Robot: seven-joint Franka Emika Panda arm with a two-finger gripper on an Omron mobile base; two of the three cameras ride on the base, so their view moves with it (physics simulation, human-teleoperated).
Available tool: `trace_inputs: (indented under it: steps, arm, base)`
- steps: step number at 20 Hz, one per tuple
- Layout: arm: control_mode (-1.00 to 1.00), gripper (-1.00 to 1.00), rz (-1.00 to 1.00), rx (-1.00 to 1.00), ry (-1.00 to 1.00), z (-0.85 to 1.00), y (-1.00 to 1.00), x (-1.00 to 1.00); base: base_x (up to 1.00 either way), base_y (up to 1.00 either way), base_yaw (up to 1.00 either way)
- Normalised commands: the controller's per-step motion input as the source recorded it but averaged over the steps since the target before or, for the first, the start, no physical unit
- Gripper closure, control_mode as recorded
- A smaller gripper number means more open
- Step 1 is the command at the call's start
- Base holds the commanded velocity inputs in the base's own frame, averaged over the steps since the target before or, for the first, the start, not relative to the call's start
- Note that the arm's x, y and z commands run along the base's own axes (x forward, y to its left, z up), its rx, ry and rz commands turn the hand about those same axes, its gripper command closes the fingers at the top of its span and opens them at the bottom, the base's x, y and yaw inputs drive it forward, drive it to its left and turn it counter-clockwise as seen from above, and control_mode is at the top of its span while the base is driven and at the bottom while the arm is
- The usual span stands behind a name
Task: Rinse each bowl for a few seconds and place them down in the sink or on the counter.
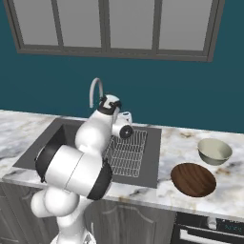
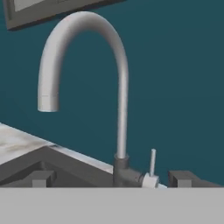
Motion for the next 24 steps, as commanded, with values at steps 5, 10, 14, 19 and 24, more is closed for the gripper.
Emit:
trace_inputs:
  steps: [5,10,14,19,24]
  arm:
    - [-1.00,-1.00,0.01,0.03,-0.05,-0.15,0.07,0.33]
    - [-1.00,-1.00,0.00,0.04,-0.03,-0.05,0.00,0.39]
    - [-1.00,-1.00,0.00,0.04,-0.01,-0.01,0.00,0.40]
    - [-1.00,-1.00,0.00,0.04,0.00,0.00,0.00,0.43]
    - [-1.00,-1.00,0.00,0.03,0.00,-0.04,0.01,0.43]
  base:
    - [0.00,0.00,0.00]
    - [0.00,0.00,0.00]
    - [0.00,0.00,0.00]
    - [0.00,0.00,0.00]
    - [0.00,0.00,0.00]
